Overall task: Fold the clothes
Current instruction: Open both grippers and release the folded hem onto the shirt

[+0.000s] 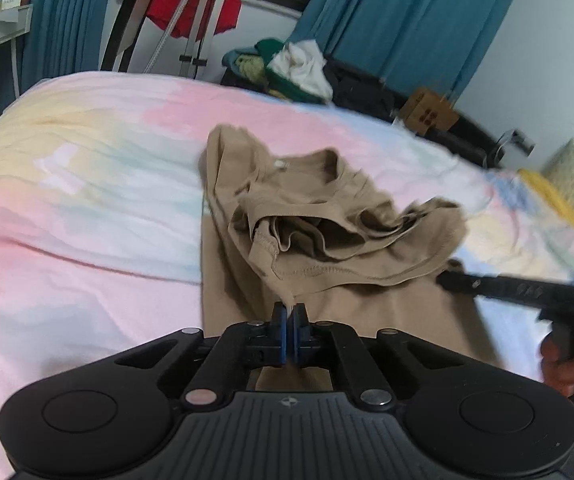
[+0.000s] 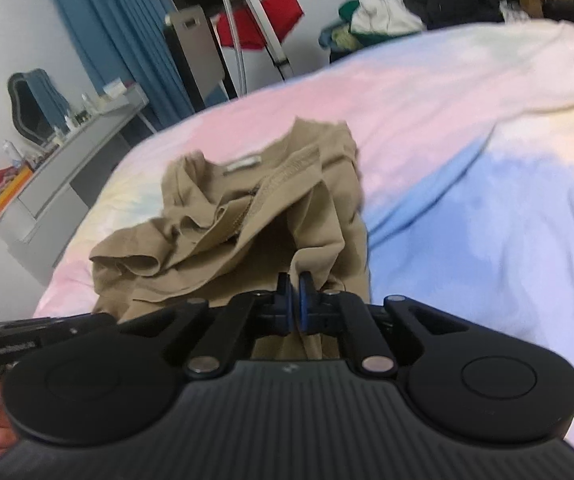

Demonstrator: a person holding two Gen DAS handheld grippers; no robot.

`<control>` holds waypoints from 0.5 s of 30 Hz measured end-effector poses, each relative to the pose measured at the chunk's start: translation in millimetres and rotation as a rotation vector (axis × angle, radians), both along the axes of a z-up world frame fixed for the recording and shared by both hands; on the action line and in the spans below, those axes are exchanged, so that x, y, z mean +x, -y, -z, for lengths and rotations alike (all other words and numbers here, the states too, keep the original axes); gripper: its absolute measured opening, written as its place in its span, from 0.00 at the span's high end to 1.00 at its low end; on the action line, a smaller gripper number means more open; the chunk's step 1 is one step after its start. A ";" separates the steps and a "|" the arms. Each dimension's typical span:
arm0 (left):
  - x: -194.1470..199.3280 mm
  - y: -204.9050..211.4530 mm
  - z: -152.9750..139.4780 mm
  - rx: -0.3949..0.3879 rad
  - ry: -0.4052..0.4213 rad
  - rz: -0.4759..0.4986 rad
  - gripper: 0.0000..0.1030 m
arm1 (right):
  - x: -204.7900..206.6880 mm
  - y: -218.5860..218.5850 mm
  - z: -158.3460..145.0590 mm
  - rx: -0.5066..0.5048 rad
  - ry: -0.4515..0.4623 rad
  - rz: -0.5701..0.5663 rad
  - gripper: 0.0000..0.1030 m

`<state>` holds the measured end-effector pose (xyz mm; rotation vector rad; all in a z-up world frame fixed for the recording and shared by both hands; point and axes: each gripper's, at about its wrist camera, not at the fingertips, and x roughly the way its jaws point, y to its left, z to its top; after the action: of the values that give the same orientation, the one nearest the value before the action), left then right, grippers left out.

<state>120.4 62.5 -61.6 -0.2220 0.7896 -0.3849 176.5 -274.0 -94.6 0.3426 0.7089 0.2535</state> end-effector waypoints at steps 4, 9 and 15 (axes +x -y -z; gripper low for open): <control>-4.0 -6.9 -9.8 -0.028 0.009 -0.020 0.97 | -0.5 3.1 -1.4 0.005 0.002 0.013 0.94; 3.3 8.2 8.2 0.083 -0.017 -0.020 0.97 | 12.0 -0.7 15.6 -0.015 -0.070 0.022 0.93; 0.7 19.0 11.4 0.147 0.006 -0.008 0.94 | 10.3 1.7 16.2 -0.001 -0.074 0.041 0.92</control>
<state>121.1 43.5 -72.9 -0.0864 0.8077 -0.3181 186.8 -275.7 -110.9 0.3661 0.7739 0.2027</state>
